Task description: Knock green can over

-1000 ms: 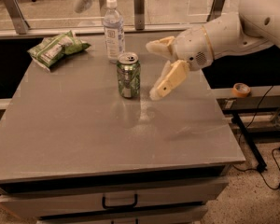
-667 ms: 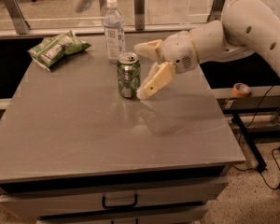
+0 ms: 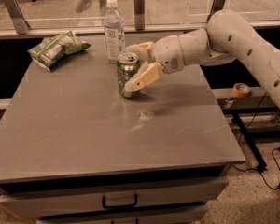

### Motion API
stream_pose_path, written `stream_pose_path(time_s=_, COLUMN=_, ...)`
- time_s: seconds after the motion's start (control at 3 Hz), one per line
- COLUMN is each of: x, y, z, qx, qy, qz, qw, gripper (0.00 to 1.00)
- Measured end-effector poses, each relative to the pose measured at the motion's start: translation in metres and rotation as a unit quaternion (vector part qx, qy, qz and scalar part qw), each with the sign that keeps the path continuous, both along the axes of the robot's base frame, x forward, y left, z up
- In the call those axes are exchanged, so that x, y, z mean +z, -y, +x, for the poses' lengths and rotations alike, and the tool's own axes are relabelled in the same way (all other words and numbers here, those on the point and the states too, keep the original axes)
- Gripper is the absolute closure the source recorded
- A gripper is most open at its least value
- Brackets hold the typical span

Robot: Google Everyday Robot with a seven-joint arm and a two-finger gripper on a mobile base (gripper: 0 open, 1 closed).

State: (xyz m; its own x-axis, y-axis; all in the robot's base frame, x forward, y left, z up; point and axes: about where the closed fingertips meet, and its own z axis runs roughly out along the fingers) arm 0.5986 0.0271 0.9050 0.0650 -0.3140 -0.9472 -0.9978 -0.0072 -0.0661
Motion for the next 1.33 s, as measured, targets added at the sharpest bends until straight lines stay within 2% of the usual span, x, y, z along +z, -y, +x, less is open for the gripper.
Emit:
stream_pose_path(time_s=0.33, x=-0.005, y=-0.009, z=-0.008, qx=0.020, qy=0.007, qz=0.006, qw=0.9998, gripper=0.39)
stream_pose_path(time_s=0.67, x=0.006, y=-0.008, z=-0.018, qx=0.062, qy=0.046, qz=0.005, qw=0.9970, gripper=0.63)
stream_pose_path(time_s=1.0, x=0.027, y=0.003, z=-0.036, qx=0.091, qy=0.119, qz=-0.064, qw=0.9868, gripper=0.85)
stream_pose_path(time_s=1.33, x=0.064, y=0.001, z=-0.068, qx=0.102, qy=0.251, qz=-0.174, qw=0.9468, gripper=1.00)
